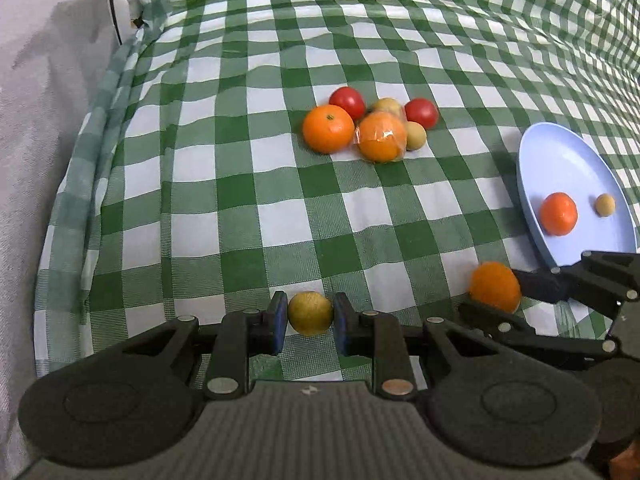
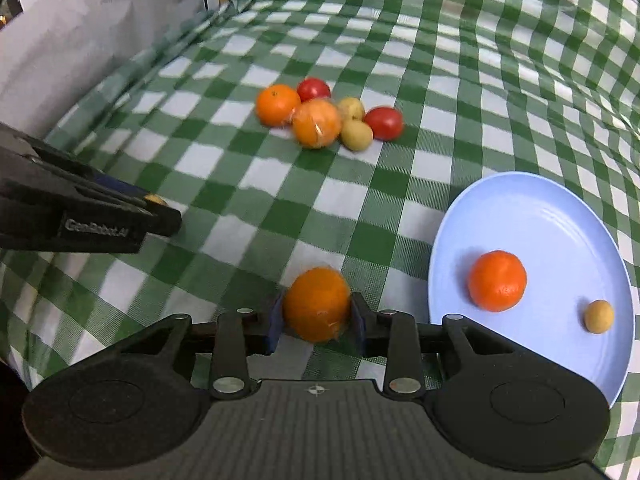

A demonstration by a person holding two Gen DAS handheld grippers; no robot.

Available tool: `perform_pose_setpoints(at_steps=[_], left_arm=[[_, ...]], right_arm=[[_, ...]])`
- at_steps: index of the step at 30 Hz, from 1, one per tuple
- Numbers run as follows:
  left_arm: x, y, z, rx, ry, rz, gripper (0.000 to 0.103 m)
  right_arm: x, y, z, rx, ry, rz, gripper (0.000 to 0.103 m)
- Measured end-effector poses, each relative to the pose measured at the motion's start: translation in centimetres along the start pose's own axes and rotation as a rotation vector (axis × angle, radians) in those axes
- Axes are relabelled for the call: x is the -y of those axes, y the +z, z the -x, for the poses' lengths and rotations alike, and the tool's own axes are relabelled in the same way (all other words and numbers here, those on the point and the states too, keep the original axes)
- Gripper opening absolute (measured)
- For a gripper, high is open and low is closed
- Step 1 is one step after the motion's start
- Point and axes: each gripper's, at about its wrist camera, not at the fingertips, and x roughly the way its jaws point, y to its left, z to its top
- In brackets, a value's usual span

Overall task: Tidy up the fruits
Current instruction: 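Carry the tangerine over the blue plate with the right tool while the left tool holds the yellow fruit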

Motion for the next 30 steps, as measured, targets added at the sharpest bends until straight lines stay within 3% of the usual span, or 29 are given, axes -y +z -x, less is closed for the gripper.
perform_pose_setpoints(at_steps=[11,23,30], left_arm=[[0.4,0.4,-0.2,0.017,0.003,-0.011,0.026],[1.1,1.8,2.8,0.168,-0.024,0.024,0.027],[2.2,2.3,3.3,0.220,-0.048,0.047,0.027]], right_arm=[[-0.1,0.7,0.4,0.066,-0.013,0.007,0.035],[3.3,1.5,6.0,0.286,-0.044,-0.071,0.035],[5.7,0.9,7.0,0.306,-0.074,-0.129,0.035]])
